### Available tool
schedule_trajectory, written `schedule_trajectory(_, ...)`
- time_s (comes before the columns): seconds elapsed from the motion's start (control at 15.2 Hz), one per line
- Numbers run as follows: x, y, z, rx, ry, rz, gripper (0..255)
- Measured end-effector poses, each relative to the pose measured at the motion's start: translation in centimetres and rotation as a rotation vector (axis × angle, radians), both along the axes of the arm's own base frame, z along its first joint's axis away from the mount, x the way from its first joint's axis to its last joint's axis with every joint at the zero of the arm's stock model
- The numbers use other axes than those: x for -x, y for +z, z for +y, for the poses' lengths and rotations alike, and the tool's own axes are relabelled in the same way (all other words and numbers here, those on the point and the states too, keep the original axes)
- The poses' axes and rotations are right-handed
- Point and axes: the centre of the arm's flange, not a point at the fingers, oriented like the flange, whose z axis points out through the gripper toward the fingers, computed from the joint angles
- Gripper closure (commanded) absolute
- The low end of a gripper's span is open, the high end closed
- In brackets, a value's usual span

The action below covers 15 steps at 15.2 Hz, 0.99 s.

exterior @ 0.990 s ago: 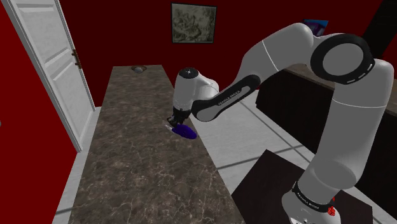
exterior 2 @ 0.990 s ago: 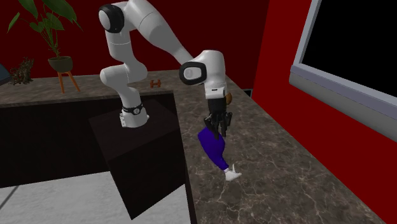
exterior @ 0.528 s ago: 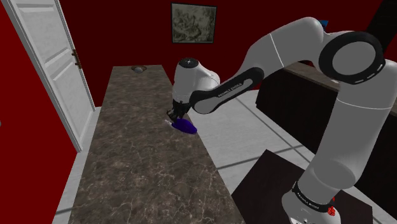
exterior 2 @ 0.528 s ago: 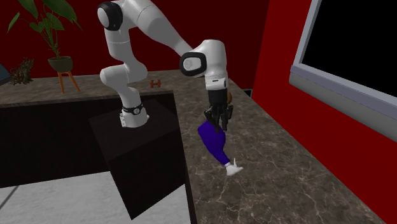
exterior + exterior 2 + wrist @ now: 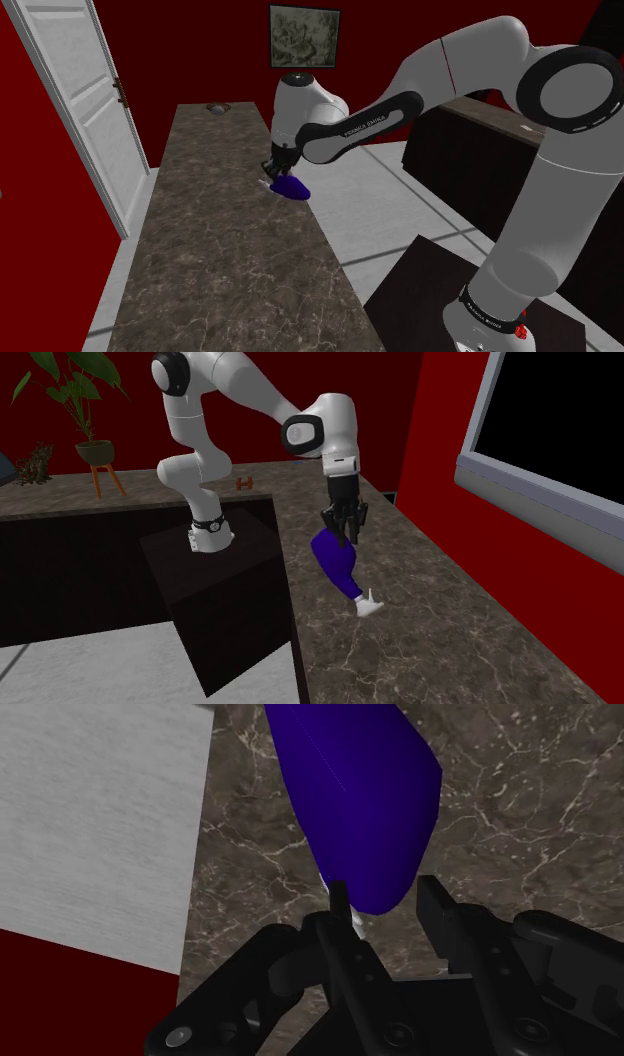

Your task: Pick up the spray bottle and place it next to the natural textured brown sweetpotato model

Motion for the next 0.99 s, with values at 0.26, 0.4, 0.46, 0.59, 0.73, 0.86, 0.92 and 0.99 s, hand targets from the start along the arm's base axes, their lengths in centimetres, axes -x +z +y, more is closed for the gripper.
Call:
schedule_trajectory(0.26,0.0,2.1,0.0,0.0,0.0,0.0,255)
schedule_trajectory(0.4,0.1,3.1,0.0,0.0,0.0,0.0,255)
schedule_trajectory(0.46,0.0,3.7,0.0,0.0,0.0,0.0,255)
schedule_trajectory(0.59,0.1,4.6,0.1,0.0,0.0,0.0,255)
schedule_trajectory(0.73,0.1,5.7,-0.1,0.0,0.0,0.0,255)
schedule_trajectory(0.86,-0.1,6.8,-0.1,0.0,0.0,0.0,255)
schedule_trajectory(0.92,0.0,7.3,0.0,0.0,0.0,0.0,255)
schedule_trajectory(0.99,0.0,7.9,0.0,0.0,0.0,0.0,255)
